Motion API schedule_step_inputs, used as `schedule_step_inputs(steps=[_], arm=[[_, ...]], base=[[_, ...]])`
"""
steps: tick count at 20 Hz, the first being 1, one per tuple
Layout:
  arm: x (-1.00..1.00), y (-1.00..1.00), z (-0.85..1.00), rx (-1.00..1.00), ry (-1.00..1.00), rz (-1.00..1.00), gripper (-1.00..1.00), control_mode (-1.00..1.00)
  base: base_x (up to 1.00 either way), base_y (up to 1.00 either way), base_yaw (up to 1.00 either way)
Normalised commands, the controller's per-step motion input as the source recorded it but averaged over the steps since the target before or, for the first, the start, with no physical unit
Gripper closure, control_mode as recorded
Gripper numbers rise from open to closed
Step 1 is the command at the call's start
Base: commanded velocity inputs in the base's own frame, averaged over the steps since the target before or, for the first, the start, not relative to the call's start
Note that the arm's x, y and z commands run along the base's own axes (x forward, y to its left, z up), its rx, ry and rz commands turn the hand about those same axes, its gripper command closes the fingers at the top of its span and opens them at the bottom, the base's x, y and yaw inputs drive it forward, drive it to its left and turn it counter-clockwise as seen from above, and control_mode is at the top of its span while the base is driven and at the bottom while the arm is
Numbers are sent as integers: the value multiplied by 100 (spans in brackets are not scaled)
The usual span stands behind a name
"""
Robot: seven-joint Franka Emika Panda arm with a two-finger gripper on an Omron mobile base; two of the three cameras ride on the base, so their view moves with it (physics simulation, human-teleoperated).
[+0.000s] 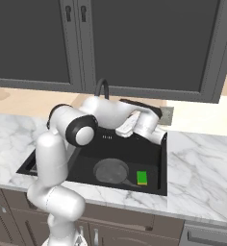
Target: Pick the pan and sponge and place them into the sink. Then turn on the water.
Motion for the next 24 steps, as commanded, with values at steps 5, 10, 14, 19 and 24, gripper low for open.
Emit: schedule_step_inputs(steps=[5, 10, 14, 19, 24], arm=[[0, 6, 1, 0, 0, 0, -100, -100], [0, 21, -2, 0, 0, 0, -100, -100], [0, 27, 0, 0, 3, 0, -100, -100], [0, 28, 0, 0, 7, 0, -100, -100], [8, 12, -1, 0, 5, 0, -100, -100]], base=[[0, 0, 0], [0, 0, 0], [0, 0, 0], [0, 0, 0], [0, 0, 0]])
